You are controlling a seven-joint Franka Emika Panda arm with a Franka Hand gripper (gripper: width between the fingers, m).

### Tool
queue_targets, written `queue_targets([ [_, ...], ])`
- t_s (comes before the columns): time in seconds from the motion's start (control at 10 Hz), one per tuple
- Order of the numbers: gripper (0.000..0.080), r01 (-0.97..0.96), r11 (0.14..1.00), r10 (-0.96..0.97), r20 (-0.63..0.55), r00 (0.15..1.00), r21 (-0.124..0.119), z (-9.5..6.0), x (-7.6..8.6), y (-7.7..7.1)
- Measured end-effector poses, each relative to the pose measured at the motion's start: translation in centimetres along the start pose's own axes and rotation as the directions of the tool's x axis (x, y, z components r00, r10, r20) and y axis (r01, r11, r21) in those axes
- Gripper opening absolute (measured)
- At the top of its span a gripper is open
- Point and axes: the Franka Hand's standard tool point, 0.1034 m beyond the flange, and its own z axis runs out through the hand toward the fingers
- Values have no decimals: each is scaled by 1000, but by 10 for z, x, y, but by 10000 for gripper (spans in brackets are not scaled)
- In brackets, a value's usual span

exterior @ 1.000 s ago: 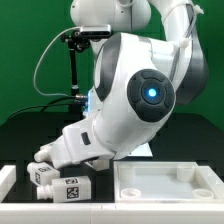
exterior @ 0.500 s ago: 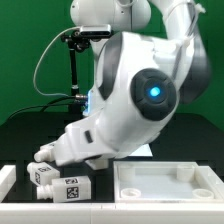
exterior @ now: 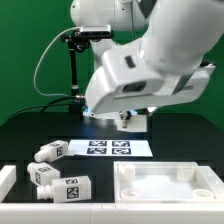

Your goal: Assemble one leg

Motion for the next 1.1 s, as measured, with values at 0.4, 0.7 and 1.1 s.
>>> queue_targets([
  [0.4, 284, -8, 999, -5, -267, 964, -46, -12, 11, 6],
  [0.7, 284, -79, 996, 91, -472, 877, 45, -26, 32, -4],
  [1.1, 284, -149, 984, 170, -768, 617, 98, -73, 60, 3],
])
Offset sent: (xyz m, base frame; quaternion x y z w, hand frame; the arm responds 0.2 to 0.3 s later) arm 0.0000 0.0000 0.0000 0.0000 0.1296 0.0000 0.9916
